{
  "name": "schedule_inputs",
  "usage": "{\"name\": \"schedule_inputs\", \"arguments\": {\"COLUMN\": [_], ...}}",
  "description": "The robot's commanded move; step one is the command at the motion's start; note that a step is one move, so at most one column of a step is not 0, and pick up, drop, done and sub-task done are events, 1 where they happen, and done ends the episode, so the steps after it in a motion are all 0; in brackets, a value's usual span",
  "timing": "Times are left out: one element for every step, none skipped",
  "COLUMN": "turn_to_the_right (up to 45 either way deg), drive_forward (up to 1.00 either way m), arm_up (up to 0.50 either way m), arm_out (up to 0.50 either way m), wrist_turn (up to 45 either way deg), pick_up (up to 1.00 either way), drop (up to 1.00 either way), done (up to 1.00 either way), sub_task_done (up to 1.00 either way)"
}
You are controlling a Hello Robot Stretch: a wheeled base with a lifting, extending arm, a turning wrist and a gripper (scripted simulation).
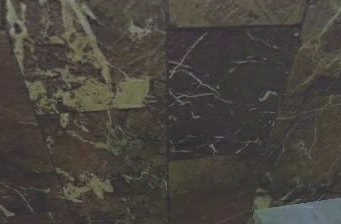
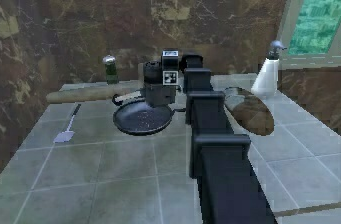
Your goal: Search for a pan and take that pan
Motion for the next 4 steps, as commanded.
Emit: {"name": "schedule_inputs", "arguments": {"turn_to_the_right": [0.0,0.0,0.0,0.0], "drive_forward": [0.0,0.0,0.0,0.0], "arm_up": [-0.12,0.0,0.1,0.0], "arm_out": [0.0,0.0,0.0,0.0], "wrist_turn": [0.0,0.0,0.0,0.0], "pick_up": [0.0,1.0,0.0,0.0], "drop": [0.0,0.0,0.0,0.0], "done": [0.0,0.0,0.0,1.0], "sub_task_done": [0.0,0.0,0.0,0.0]}}
